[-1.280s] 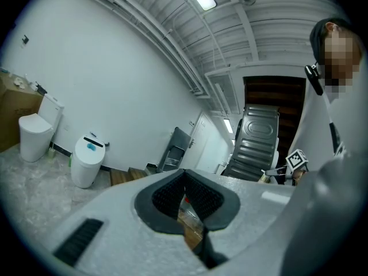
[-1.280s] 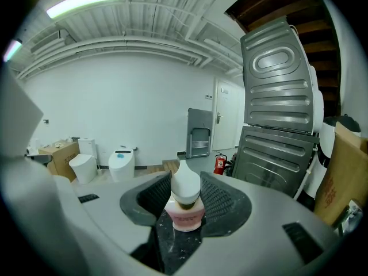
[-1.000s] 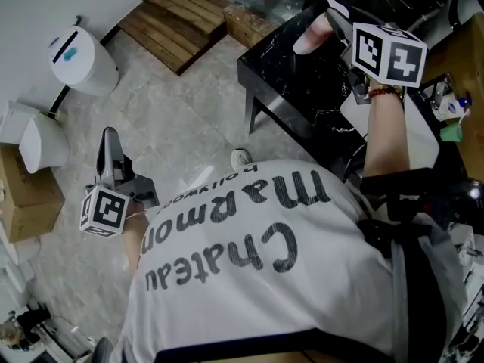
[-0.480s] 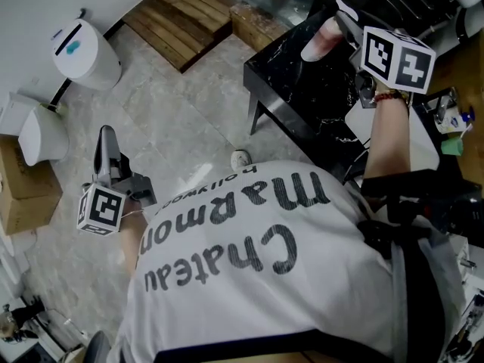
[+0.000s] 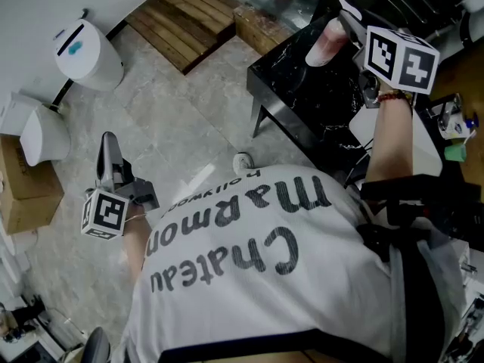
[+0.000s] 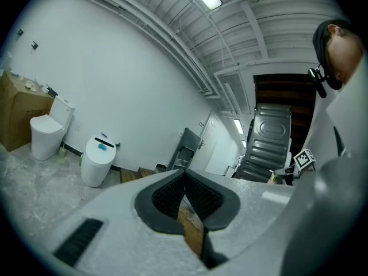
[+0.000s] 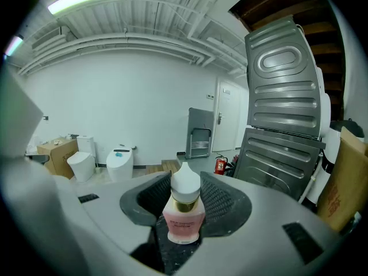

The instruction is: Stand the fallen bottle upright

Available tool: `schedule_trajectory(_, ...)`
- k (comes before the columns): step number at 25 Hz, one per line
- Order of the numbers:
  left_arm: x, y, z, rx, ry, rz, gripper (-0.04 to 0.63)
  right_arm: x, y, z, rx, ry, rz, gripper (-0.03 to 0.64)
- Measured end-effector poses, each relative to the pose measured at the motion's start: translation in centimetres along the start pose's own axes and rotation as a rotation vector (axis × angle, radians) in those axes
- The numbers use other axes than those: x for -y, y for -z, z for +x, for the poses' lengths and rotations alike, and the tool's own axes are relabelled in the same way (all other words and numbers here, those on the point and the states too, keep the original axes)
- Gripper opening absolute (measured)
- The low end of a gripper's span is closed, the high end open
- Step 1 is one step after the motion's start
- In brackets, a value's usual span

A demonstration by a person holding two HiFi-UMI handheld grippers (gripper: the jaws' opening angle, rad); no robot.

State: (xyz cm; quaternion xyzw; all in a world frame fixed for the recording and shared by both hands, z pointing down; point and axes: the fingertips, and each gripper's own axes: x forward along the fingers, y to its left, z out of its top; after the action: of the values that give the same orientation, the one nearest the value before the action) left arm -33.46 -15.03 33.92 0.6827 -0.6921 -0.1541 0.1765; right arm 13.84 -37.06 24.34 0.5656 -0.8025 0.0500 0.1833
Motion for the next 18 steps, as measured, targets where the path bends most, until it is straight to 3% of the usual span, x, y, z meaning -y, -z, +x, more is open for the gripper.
schedule_trajectory(18, 0.3, 0.2, 0.9, -0.013, 0.031, -0.001, 0.015, 0.7, -0.2, 1.1, 0.008, 0.018, 0.035, 0.158)
